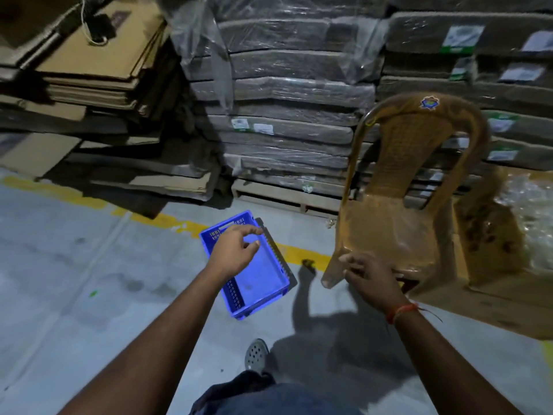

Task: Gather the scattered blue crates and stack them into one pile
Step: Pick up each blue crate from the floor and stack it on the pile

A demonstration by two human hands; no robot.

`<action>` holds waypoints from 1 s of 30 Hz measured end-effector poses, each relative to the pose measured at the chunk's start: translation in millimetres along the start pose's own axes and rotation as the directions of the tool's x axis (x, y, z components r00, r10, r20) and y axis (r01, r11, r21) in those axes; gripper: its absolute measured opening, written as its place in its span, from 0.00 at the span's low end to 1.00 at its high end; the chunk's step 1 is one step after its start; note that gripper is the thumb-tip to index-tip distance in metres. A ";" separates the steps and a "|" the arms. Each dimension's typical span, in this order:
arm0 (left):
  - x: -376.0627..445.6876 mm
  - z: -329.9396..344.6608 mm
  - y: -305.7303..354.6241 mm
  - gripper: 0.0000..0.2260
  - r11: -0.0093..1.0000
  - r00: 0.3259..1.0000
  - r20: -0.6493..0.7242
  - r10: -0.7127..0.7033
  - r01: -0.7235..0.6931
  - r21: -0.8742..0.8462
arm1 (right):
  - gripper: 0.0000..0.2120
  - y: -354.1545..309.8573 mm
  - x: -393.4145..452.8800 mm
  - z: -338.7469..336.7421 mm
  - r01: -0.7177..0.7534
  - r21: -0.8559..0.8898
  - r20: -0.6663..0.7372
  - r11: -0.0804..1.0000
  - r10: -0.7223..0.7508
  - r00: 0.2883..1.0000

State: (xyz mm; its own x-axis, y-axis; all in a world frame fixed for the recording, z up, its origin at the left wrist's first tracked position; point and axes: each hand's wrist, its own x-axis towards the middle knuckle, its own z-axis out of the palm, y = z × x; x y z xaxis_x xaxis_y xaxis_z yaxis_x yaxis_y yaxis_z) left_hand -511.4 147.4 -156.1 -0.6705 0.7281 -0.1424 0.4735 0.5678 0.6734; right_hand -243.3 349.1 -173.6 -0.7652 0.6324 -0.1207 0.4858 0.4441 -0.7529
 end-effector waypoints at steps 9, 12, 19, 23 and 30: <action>74.3 -42.1 -36.5 0.12 0.997 0.996 0.080 -0.027 0.021 0.079 | 0.14 -29.3 84.5 40.7 -0.031 -0.013 0.027 0.999 0.031 0.999; 99.9 -49.6 -44.1 0.12 0.994 0.993 0.104 -0.061 0.051 0.093 | 0.14 -30.8 115.7 50.0 -0.017 -0.023 0.046 1.000 0.018 0.999; 168.3 -63.4 -56.8 0.13 0.978 0.982 0.132 -0.133 0.109 0.176 | 0.13 -16.5 220.7 70.4 -0.006 0.008 0.096 1.000 0.005 0.995; 204.0 -76.8 -64.7 0.13 0.980 0.978 0.166 -0.129 0.100 0.170 | 0.13 -30.3 257.8 74.9 0.012 0.019 0.056 1.000 -0.013 0.998; 296.7 -87.7 -112.2 0.12 0.992 0.969 0.244 -0.029 -0.003 0.129 | 0.14 -60.7 279.6 118.5 -0.044 -0.080 -0.119 0.996 0.035 0.992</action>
State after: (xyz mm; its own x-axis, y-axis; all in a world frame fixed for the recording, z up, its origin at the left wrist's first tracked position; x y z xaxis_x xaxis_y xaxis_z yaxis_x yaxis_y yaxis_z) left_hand -813.5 266.0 -210.3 -0.5246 0.7829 -0.3344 0.5451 0.6106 0.5745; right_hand -536.8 423.7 -238.3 -0.6923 0.7183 -0.0691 0.5515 0.4648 -0.6927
